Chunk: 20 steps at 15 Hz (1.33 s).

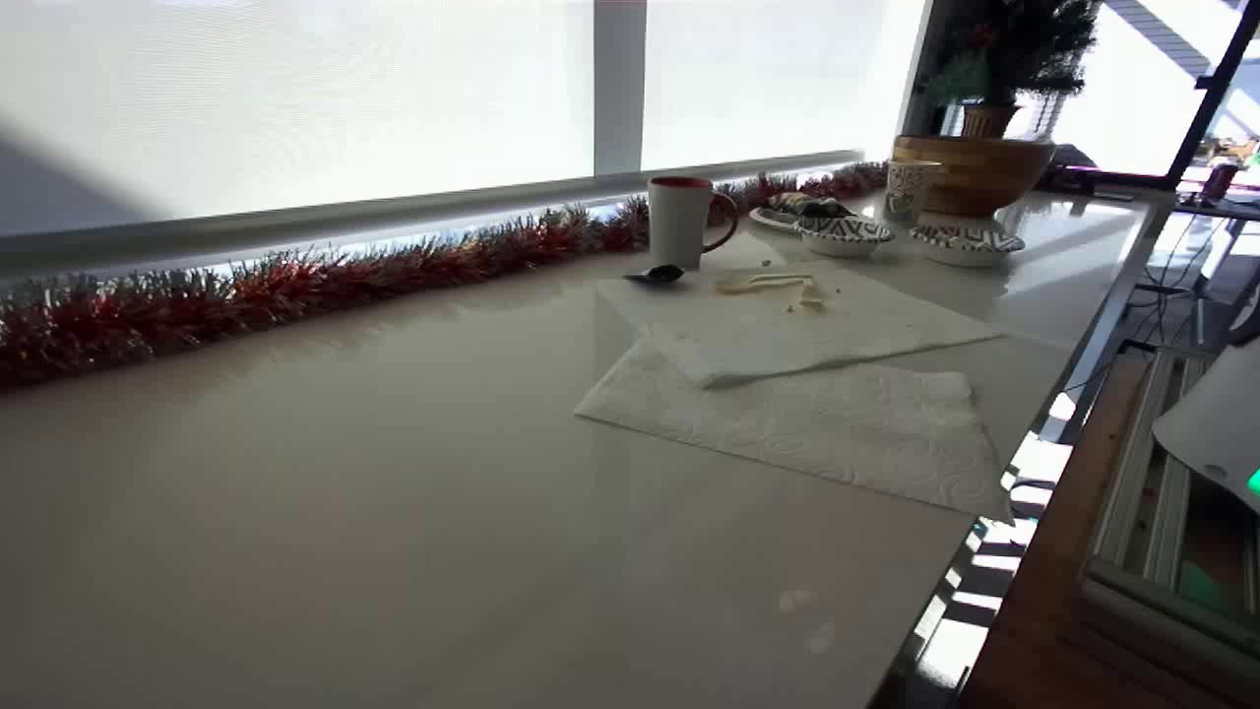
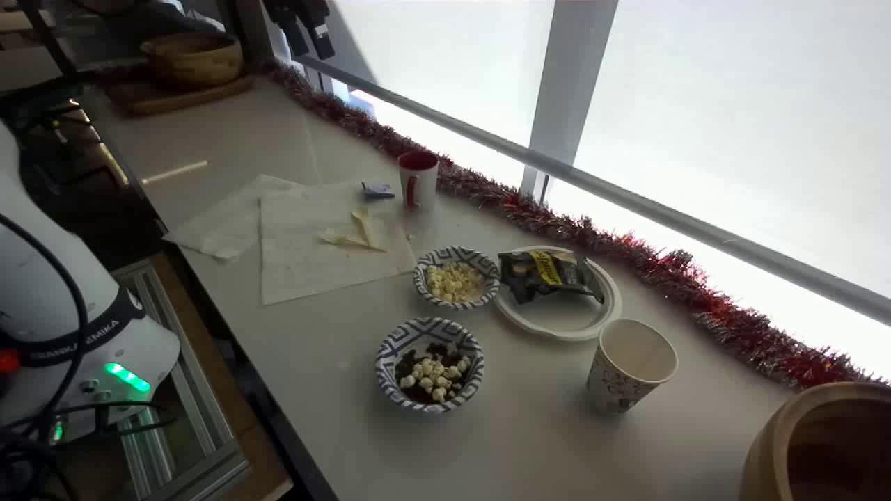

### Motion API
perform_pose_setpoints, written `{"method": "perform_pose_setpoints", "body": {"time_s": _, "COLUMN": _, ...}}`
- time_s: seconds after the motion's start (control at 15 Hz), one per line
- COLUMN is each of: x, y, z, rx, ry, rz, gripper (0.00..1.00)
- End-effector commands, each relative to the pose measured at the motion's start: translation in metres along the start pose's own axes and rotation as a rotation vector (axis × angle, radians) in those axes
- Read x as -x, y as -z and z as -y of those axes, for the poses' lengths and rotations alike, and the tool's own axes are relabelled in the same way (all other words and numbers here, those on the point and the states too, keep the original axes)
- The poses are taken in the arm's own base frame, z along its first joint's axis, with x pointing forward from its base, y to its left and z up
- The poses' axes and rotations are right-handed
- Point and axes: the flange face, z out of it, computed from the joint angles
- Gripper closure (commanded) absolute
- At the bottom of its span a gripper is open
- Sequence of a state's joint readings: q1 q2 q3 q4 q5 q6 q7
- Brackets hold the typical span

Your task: Use the spoon to shift some of the black and white cereal to the other bowl

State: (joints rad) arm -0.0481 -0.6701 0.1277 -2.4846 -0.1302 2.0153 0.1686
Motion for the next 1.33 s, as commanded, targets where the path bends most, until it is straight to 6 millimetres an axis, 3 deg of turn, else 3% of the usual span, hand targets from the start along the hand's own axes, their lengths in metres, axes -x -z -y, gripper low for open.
{"method": "perform_pose_setpoints", "body": {"time_s": 0.0, "x": 0.000, "y": 0.001, "z": 0.000, "rx": 0.000, "ry": 0.000, "rz": -0.001, "gripper": 0.00}}
{"method": "perform_pose_setpoints", "body": {"time_s": 0.4, "x": 0.000, "y": 0.001, "z": 0.000, "rx": 0.000, "ry": 0.000, "rz": -0.001, "gripper": 0.00}}
{"method": "perform_pose_setpoints", "body": {"time_s": 0.6, "x": -0.006, "y": -0.016, "z": 0.000, "rx": -0.118, "ry": 0.143, "rz": -0.052, "gripper": 0.00}}
{"method": "perform_pose_setpoints", "body": {"time_s": 1.0, "x": -0.009, "y": -0.086, "z": -0.018, "rx": -0.179, "ry": 0.439, "rz": -0.157, "gripper": 0.00}}
{"method": "perform_pose_setpoints", "body": {"time_s": 1.27, "x": -0.004, "y": -0.144, "z": 0.005, "rx": -0.213, "ry": 0.622, "rz": -0.251, "gripper": 0.00}}
